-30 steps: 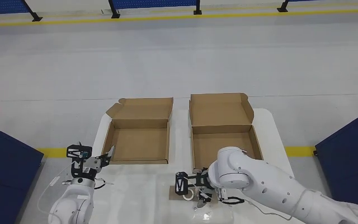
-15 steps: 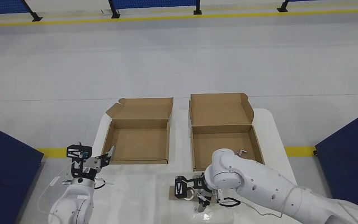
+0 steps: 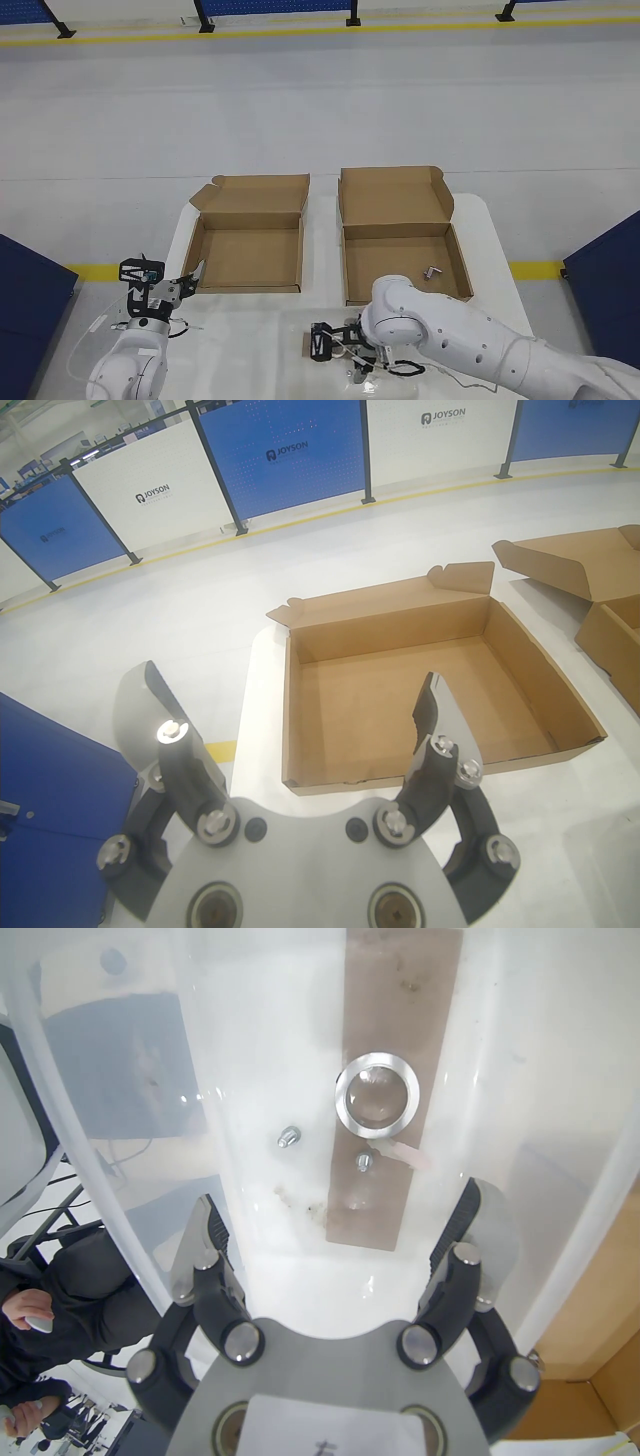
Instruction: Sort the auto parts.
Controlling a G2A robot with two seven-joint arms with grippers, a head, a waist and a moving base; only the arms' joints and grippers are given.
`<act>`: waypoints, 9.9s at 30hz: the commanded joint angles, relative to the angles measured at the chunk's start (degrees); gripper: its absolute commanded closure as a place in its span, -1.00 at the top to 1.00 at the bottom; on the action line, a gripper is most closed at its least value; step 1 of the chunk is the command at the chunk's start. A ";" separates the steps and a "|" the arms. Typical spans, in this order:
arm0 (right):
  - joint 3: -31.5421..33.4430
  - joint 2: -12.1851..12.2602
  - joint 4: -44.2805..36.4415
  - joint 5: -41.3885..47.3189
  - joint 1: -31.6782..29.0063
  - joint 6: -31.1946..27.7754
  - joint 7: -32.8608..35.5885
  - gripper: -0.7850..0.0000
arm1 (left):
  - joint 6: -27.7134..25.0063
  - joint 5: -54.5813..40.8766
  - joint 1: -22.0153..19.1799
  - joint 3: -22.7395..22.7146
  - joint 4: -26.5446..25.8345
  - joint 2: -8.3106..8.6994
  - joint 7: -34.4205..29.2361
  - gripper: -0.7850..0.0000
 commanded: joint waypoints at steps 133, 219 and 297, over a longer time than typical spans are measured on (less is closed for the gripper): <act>29.60 16.99 -6.99 17.51 -21.74 -23.32 -23.65 -1.00 | 0.00 0.00 0.00 0.00 0.00 0.00 0.00 1.00; 37.36 14.94 -20.09 119.04 -32.85 -24.34 -22.45 -1.00 | 0.00 0.00 0.00 0.00 0.00 0.00 0.00 1.00; 66.03 -14.50 -11.23 117.38 -45.53 5.53 7.40 -1.00 | 0.00 0.00 0.00 0.00 0.00 0.00 0.00 1.00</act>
